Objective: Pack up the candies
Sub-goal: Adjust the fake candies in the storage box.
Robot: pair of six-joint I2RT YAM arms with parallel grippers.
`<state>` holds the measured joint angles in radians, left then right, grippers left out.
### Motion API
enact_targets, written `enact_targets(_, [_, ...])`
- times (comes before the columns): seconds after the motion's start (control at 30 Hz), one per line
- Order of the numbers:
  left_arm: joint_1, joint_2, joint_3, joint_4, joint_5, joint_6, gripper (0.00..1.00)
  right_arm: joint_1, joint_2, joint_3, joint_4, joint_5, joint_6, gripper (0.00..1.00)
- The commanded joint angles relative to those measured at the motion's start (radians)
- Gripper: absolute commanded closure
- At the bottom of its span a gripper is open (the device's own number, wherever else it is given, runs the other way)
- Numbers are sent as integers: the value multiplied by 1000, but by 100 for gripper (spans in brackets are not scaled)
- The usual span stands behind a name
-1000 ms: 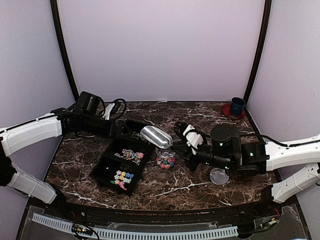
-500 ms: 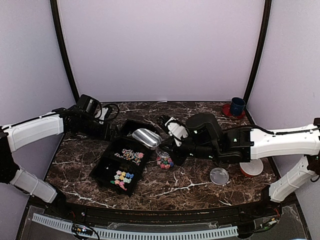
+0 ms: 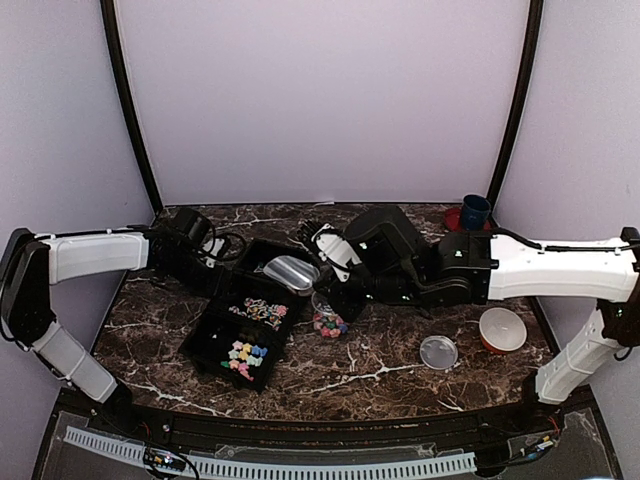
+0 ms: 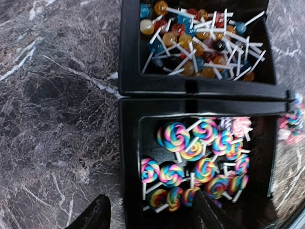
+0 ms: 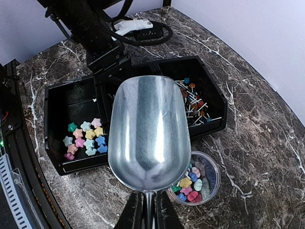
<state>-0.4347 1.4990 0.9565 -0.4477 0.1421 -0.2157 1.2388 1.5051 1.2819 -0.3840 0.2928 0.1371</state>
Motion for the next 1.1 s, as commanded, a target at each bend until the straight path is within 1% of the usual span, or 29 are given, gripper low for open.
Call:
enact_targets(0.0, [6, 45, -7, -27, -14, 22, 41, 23, 23, 83, -62, 20, 12, 100])
enact_targets(0.1, [9, 61, -4, -24, 4, 18, 51, 30, 51, 130, -131, 28, 10, 100])
enact_targets(0.2, [16, 65, -7, -16, 21, 11, 63, 32, 74, 174, -208, 39, 18, 100])
enact_targets(0.4, [21, 70, -11, -8, 59, 1, 81, 34, 102, 214, -259, 29, 34, 100])
enact_targets(0.47, [22, 70, -13, -6, 69, 2, 86, 33, 120, 244, -288, 28, 38, 100])
enact_targets(0.53, [23, 69, -16, -5, 80, -2, 95, 36, 138, 280, -327, 28, 38, 100])
enact_targets(0.6, [23, 66, -21, -2, 94, -4, 100, 35, 155, 316, -371, 33, 35, 100])
enact_targets(0.7, [24, 63, -31, 7, 113, -10, 100, 35, 167, 343, -410, 44, 28, 100])
enact_targets(0.9, [37, 26, -52, 30, 155, -29, 100, 35, 153, 342, -403, 27, 28, 100])
enact_targets(1.07, [75, -36, -93, 96, 265, -82, 100, 35, 168, 375, -446, 18, 28, 100])
